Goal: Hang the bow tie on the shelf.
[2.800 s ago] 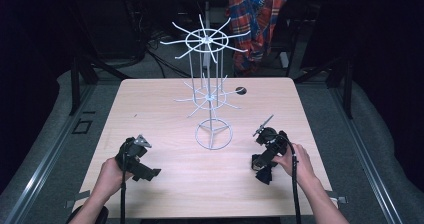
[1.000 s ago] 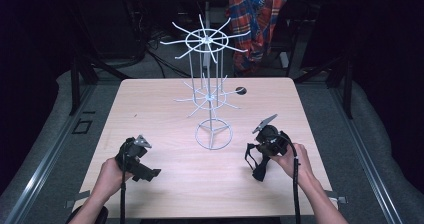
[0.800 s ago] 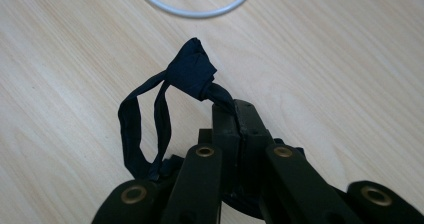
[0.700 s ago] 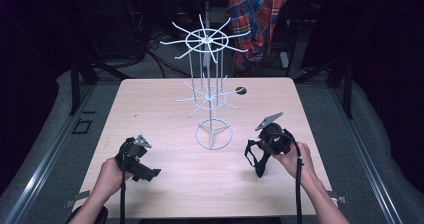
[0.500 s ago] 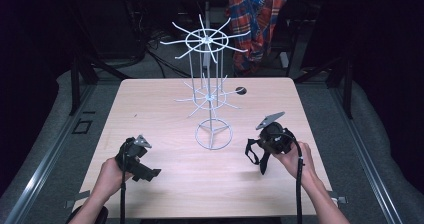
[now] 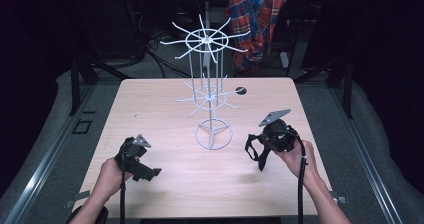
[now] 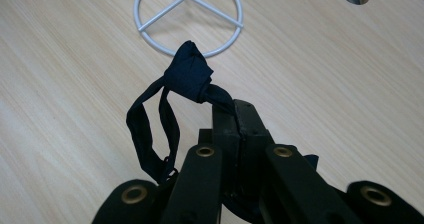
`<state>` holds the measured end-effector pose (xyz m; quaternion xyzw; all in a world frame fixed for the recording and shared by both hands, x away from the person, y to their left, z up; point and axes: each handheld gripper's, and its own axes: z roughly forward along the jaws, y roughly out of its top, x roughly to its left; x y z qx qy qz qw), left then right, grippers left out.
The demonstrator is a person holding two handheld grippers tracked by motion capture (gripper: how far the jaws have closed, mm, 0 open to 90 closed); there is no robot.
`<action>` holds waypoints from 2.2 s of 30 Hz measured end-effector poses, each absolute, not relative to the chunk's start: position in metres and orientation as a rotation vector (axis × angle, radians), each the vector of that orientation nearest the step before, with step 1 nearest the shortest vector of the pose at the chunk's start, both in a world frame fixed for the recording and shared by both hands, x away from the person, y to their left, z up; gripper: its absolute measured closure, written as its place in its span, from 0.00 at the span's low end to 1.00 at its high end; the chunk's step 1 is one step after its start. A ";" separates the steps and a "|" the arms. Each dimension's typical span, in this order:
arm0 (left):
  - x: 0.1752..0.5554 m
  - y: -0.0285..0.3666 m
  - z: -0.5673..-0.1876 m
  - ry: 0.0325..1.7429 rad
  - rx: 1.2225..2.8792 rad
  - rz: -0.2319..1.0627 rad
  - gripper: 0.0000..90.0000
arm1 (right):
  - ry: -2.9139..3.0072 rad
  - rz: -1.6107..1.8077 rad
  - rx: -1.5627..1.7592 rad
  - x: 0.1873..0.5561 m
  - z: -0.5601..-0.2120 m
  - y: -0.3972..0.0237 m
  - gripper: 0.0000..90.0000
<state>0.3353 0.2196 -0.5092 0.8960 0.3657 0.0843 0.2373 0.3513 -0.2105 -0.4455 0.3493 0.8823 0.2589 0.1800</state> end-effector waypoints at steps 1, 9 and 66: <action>0.336 0.220 -0.510 1.006 2.459 0.232 0.00 | 2.492 0.732 0.990 0.351 -0.444 -0.211 0.99; 0.335 0.219 -0.509 1.002 2.462 0.234 0.00 | 2.461 0.777 1.003 0.351 -0.435 -0.216 0.99; 0.334 0.219 -0.510 0.989 2.481 0.226 0.00 | 2.333 0.931 1.014 0.380 -0.387 -0.202 0.99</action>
